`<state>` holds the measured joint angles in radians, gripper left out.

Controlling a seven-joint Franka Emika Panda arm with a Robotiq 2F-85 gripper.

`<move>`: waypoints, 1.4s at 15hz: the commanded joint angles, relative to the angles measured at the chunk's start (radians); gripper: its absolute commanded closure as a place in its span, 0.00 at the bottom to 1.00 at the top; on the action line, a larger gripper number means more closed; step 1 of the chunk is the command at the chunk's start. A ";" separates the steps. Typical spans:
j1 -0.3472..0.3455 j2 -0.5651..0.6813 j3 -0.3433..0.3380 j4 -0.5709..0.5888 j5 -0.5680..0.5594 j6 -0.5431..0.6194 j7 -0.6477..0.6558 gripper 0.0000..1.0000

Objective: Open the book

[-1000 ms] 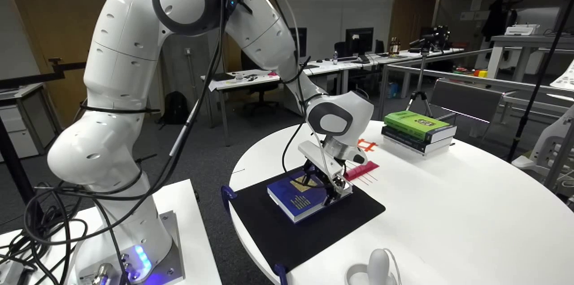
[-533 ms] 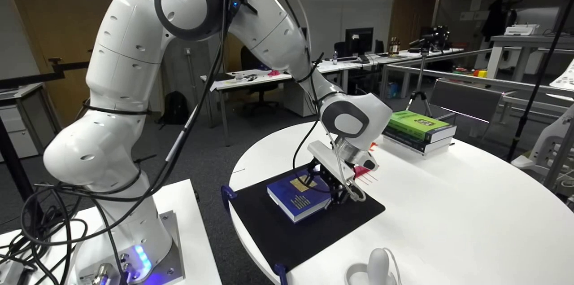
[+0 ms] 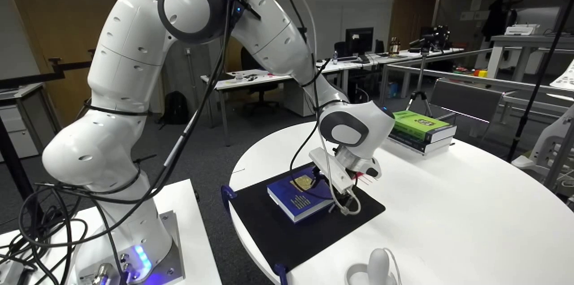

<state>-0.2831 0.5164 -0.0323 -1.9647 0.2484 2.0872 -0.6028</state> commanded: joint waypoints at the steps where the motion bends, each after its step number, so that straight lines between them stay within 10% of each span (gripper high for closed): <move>1: -0.009 0.001 0.007 0.003 -0.001 -0.002 0.003 0.00; 21: -0.027 0.064 0.070 0.012 0.190 0.033 -0.206 0.00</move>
<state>-0.2939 0.5673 0.0151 -1.9617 0.4150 2.1062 -0.7759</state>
